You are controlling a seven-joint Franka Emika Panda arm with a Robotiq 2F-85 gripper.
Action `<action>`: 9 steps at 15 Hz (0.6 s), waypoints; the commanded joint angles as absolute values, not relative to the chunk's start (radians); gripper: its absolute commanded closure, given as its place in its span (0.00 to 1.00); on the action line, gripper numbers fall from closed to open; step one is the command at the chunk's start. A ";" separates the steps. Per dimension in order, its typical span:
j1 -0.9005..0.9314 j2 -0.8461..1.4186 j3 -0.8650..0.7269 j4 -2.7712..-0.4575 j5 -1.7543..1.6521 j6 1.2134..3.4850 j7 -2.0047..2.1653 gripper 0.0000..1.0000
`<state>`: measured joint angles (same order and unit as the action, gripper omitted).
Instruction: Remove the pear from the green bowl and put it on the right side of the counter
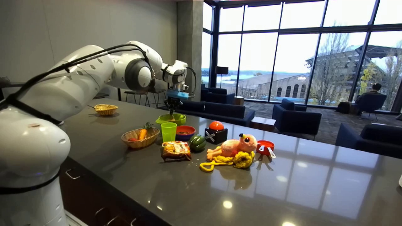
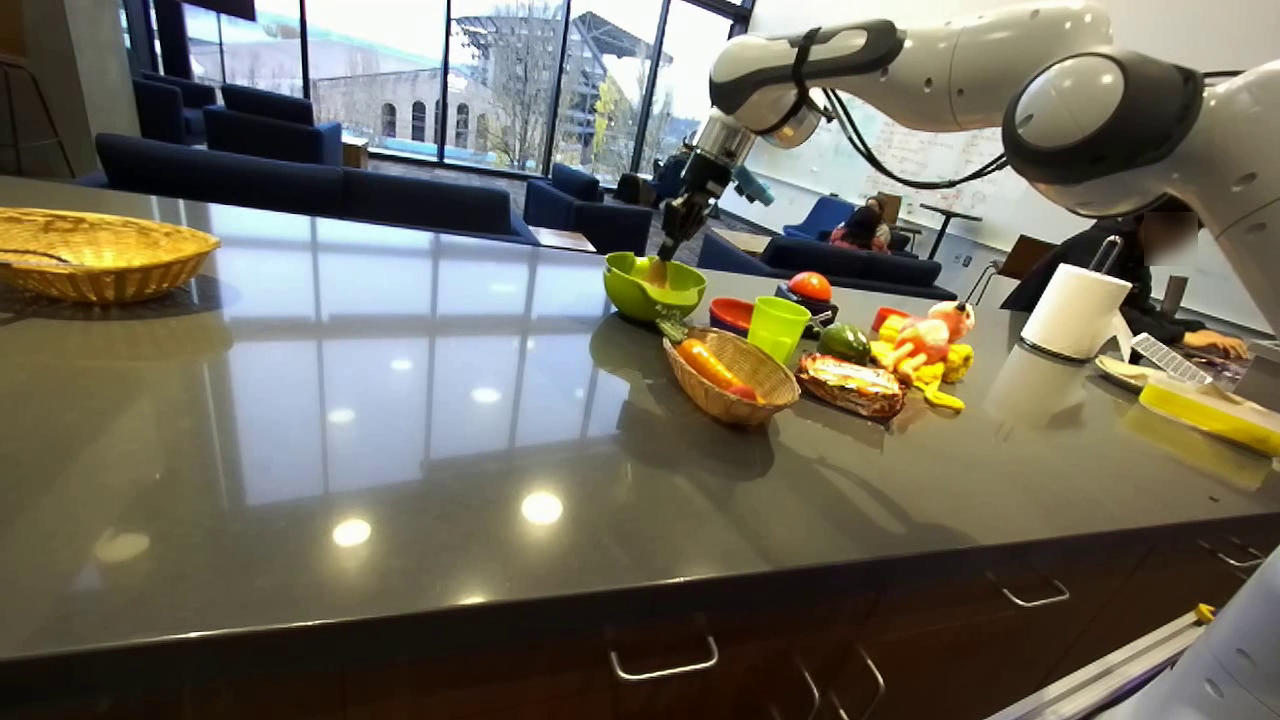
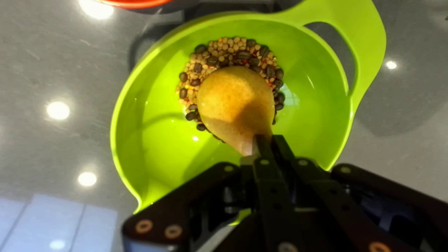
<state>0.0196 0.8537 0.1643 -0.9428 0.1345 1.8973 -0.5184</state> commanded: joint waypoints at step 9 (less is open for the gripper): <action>0.029 0.771 0.135 -0.933 0.029 1.891 -0.479 0.98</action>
<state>0.0216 0.8216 0.1572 -0.9131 0.0572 1.8979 -0.5056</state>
